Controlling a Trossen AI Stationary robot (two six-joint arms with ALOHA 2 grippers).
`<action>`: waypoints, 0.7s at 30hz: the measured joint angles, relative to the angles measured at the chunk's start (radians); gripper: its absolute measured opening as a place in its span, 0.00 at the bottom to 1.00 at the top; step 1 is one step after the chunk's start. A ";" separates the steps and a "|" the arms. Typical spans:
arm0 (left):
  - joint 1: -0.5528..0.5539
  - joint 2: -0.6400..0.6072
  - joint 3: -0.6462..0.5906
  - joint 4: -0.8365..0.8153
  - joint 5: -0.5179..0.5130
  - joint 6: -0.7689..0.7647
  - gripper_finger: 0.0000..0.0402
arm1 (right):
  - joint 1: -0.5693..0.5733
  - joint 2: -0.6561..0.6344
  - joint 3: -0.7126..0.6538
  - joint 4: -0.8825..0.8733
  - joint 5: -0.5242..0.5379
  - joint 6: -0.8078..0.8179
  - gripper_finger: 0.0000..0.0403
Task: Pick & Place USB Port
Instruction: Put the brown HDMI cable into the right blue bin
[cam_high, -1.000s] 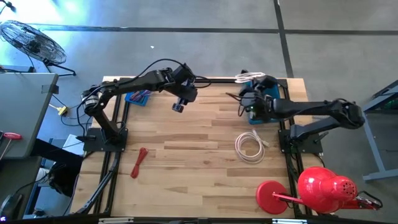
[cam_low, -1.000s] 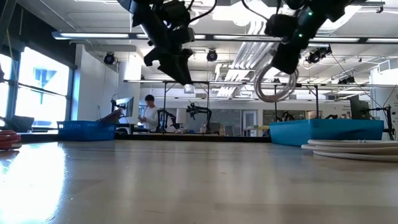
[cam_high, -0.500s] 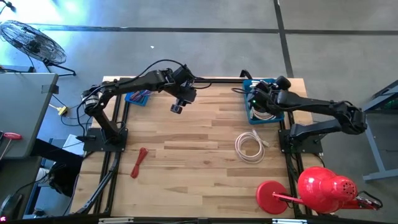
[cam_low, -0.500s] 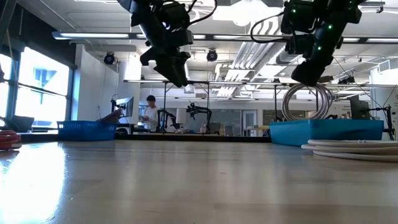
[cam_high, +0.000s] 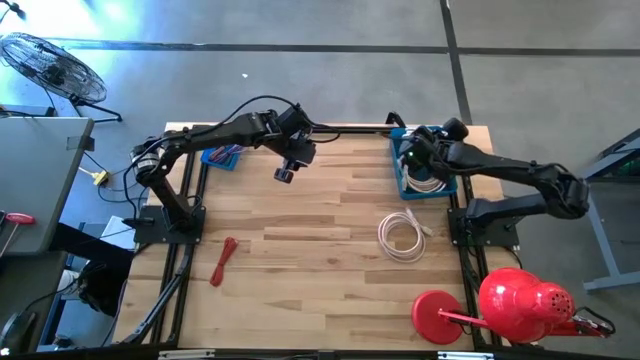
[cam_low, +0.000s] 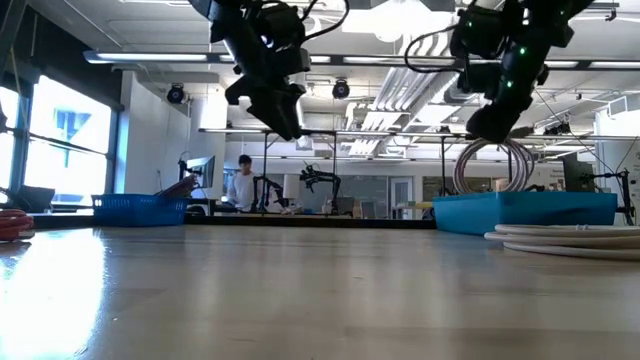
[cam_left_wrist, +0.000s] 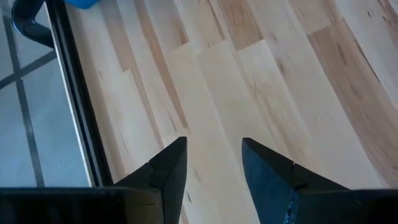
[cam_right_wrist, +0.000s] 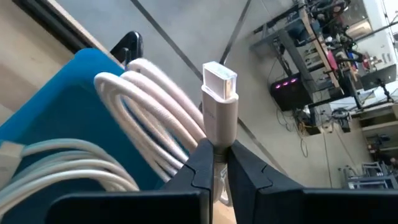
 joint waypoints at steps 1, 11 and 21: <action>0.000 0.000 0.000 -0.004 0.002 0.000 0.37 | -0.010 0.000 -0.022 0.039 -0.010 -0.024 0.04; 0.000 0.000 0.000 -0.017 0.046 0.000 0.37 | -0.031 0.000 -0.280 0.428 -0.186 -0.063 0.09; 0.000 0.000 0.000 -0.016 0.047 -0.007 0.37 | 0.049 0.000 -0.281 0.473 -0.180 -0.101 0.31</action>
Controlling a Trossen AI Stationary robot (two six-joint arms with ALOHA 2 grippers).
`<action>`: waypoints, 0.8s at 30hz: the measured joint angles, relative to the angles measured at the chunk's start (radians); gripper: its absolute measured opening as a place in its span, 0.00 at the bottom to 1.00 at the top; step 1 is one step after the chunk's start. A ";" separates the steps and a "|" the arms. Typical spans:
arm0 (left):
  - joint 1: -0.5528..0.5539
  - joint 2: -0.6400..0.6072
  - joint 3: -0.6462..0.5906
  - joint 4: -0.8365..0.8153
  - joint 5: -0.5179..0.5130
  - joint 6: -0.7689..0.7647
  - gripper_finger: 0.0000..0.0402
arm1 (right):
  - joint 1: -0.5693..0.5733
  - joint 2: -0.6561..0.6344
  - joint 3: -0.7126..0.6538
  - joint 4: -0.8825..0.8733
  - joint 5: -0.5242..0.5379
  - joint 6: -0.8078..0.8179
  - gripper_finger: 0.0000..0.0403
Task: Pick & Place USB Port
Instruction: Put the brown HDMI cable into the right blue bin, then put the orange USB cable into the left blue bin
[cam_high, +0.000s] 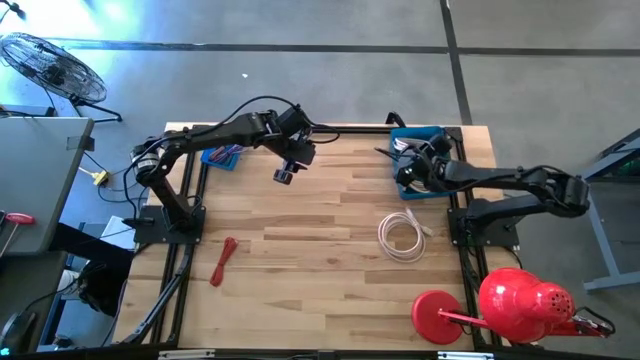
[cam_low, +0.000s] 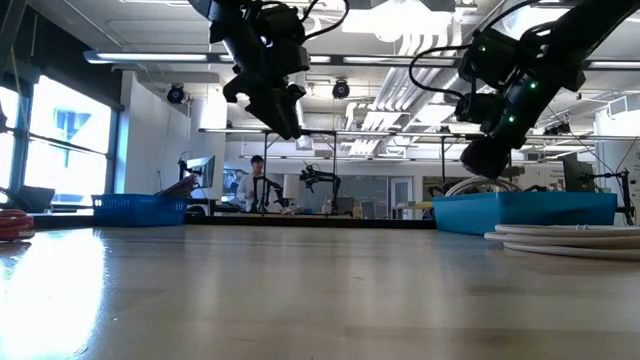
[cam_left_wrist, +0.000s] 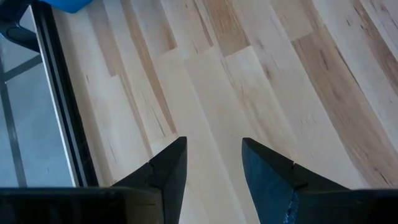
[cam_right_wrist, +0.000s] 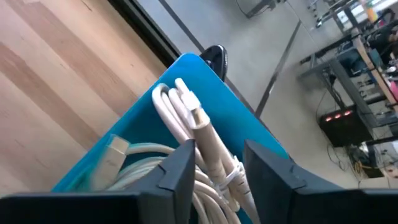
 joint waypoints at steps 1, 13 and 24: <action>0.000 0.000 0.000 0.000 -0.001 0.000 0.37 | 0.006 0.000 0.000 0.000 0.004 0.001 0.33; 0.000 0.000 0.000 -0.061 -0.090 -0.008 0.37 | 0.133 -0.002 0.000 0.033 0.214 -0.091 0.55; 0.000 0.000 0.000 -0.400 -0.243 -0.165 0.37 | 0.263 -0.002 0.000 0.333 0.209 -0.333 0.56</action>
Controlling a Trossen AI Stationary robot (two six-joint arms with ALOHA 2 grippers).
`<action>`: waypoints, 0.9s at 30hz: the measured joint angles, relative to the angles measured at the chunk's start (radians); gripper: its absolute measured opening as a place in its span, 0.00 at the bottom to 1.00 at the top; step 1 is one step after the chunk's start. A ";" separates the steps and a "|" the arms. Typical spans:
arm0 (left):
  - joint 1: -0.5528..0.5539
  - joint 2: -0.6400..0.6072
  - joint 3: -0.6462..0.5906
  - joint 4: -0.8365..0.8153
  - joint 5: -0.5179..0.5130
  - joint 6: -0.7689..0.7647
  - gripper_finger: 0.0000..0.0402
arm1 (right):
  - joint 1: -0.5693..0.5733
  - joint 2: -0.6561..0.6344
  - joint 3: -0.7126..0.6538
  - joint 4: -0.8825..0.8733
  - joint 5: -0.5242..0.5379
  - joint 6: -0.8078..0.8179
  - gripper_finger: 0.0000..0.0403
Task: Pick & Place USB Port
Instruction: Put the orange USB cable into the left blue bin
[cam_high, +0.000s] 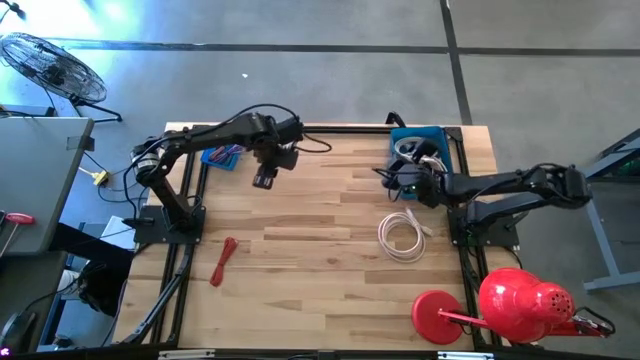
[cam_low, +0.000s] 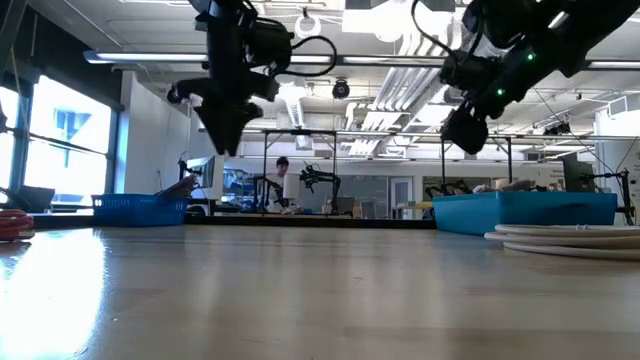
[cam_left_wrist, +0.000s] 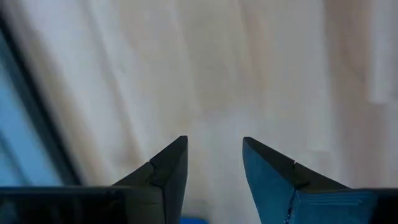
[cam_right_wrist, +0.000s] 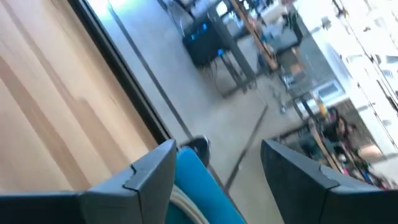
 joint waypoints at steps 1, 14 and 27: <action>-0.002 0.000 0.000 -0.036 0.026 -0.024 0.37 | 0.010 0.000 0.000 0.020 -0.006 -0.010 0.56; -0.295 0.000 0.000 -0.412 0.154 -0.472 0.37 | 0.094 0.000 0.000 0.078 -0.137 0.026 0.56; -0.779 0.000 0.000 -0.267 0.101 -0.958 0.37 | 0.173 0.000 0.000 0.114 -0.432 0.031 0.56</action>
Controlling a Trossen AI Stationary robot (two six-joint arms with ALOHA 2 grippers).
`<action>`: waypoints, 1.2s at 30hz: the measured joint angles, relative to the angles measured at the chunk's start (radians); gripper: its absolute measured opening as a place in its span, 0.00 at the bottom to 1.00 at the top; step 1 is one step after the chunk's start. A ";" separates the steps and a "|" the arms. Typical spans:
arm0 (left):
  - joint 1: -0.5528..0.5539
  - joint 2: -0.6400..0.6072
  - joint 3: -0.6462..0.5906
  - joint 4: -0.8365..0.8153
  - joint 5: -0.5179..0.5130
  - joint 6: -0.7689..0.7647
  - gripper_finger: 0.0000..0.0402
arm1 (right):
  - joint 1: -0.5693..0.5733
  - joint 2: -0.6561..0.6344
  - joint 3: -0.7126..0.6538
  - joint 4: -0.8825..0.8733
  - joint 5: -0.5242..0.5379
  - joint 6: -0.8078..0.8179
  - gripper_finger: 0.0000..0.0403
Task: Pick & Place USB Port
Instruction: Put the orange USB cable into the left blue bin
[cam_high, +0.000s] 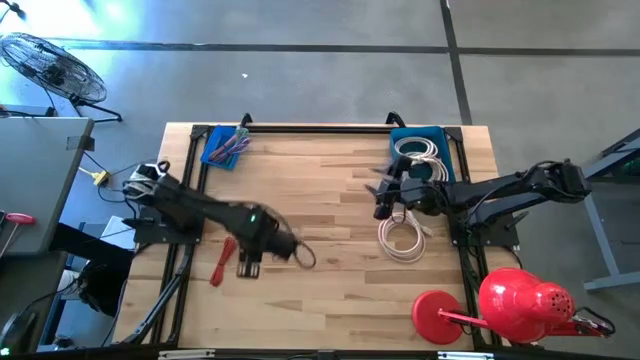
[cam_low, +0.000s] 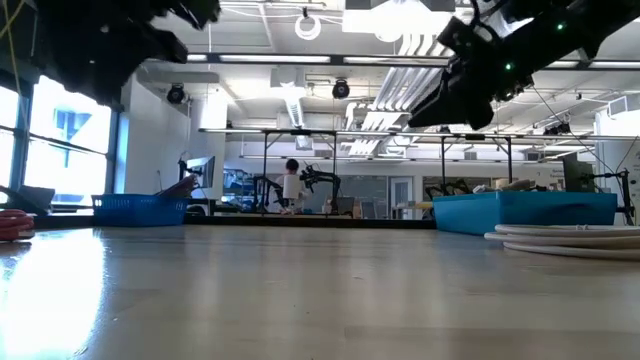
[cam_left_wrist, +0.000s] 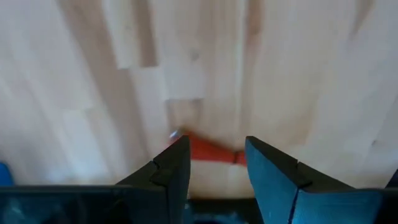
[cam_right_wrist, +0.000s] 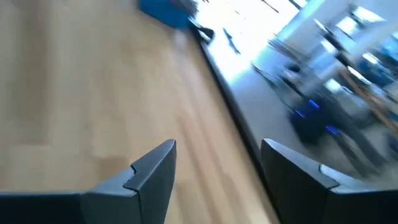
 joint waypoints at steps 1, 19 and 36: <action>-0.027 0.000 0.000 0.017 -0.007 -0.036 0.37 | 0.003 0.000 0.000 0.016 -0.045 -0.013 0.56; -0.476 0.000 -0.065 -0.077 -0.056 -1.213 0.33 | 0.037 0.000 0.000 0.206 -0.487 -0.030 0.52; -0.348 -0.050 -0.106 -0.135 -0.049 -1.000 0.06 | 0.233 0.000 0.000 0.167 -0.450 0.008 0.51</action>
